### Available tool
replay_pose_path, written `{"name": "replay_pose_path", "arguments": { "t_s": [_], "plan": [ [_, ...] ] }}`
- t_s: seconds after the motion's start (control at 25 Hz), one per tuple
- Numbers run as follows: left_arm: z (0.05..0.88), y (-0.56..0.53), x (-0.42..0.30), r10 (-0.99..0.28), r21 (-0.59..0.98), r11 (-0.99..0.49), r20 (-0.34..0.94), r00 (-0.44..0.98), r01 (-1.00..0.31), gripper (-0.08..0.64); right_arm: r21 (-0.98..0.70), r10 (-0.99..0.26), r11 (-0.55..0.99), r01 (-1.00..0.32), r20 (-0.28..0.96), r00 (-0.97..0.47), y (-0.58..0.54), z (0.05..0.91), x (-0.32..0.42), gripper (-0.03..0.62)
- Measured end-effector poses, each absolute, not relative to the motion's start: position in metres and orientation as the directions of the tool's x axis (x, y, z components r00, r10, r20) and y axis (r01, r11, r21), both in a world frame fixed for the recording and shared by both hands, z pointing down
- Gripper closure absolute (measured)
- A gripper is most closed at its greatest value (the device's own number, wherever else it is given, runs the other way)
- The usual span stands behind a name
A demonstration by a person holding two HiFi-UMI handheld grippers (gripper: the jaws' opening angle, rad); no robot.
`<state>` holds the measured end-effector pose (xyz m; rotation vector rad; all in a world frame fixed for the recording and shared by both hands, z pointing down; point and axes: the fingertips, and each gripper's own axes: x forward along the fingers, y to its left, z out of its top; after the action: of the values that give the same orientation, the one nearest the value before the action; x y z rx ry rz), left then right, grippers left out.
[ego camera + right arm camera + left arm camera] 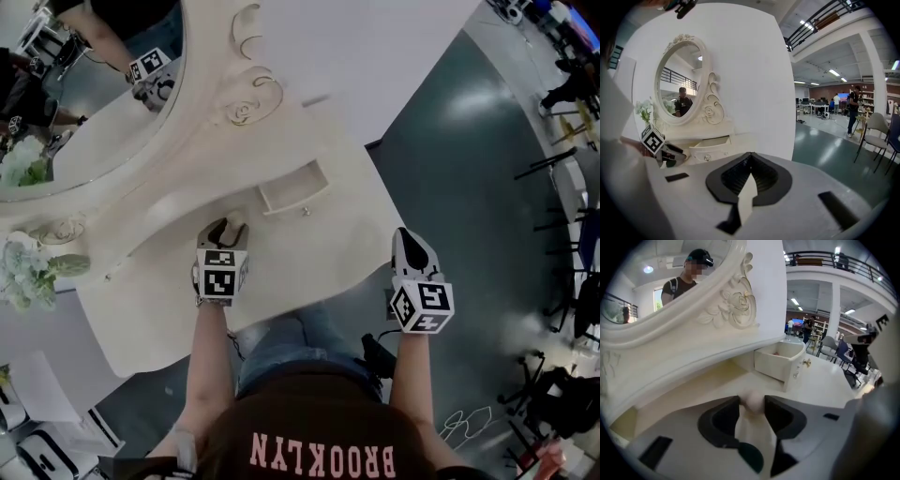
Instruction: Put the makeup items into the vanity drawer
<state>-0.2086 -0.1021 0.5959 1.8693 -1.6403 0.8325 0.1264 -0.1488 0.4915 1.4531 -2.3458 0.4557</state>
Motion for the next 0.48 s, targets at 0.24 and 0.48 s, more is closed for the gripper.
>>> {"name": "replay_pose_path", "arguments": {
  "t_s": [0.24, 0.48],
  "plan": [
    [0.583, -0.1, -0.213, -0.689, 0.005, -0.117, 0.719, 0.085, -0.993, 0.43, -0.097, -0.795, 0.422, -0.901, 0.438, -0.42, -0.149, 0.49, 0.127, 0.595],
    [0.556, -0.099, -0.215, -0.727, -0.002, -0.136, 0.68, 0.099, -0.991, 0.43, -0.092, -0.807, 0.437, -0.895, 0.399, -0.435, -0.147, 0.473, 0.117, 0.595]
  ]
}}
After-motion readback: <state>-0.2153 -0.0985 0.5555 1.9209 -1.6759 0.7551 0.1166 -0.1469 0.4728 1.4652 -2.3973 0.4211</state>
